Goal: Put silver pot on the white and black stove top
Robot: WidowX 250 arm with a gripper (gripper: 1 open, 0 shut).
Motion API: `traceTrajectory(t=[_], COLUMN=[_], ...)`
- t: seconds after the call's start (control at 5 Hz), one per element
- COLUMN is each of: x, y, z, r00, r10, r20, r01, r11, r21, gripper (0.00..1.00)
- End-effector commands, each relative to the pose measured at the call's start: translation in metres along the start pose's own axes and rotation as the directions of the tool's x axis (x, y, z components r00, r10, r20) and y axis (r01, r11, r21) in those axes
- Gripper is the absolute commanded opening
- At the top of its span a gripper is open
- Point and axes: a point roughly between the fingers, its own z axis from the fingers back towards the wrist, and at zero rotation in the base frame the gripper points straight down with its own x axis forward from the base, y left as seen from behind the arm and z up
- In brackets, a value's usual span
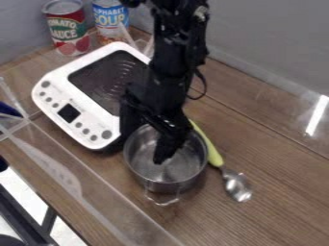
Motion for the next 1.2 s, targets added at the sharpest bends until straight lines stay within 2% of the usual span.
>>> traceTrajectory(t=[0.0, 0.2, 0.6, 1.0], x=[0.006, 0.005, 0.004, -0.006], y=[0.015, 0.028, 0.032, 0.027], z=[0.005, 0.002, 0.003, 0.005], r00=[0.999, 0.999, 0.999, 0.999], r10=[0.003, 0.014, 0.028, -0.004], r20=[0.041, 0.044, 0.045, 0.049], r01=[-0.004, -0.014, -0.028, 0.005], r11=[1.0, 1.0, 0.999, 1.0], r21=[0.004, -0.002, -0.016, -0.02], gripper=[1.0, 1.0, 1.0, 1.0])
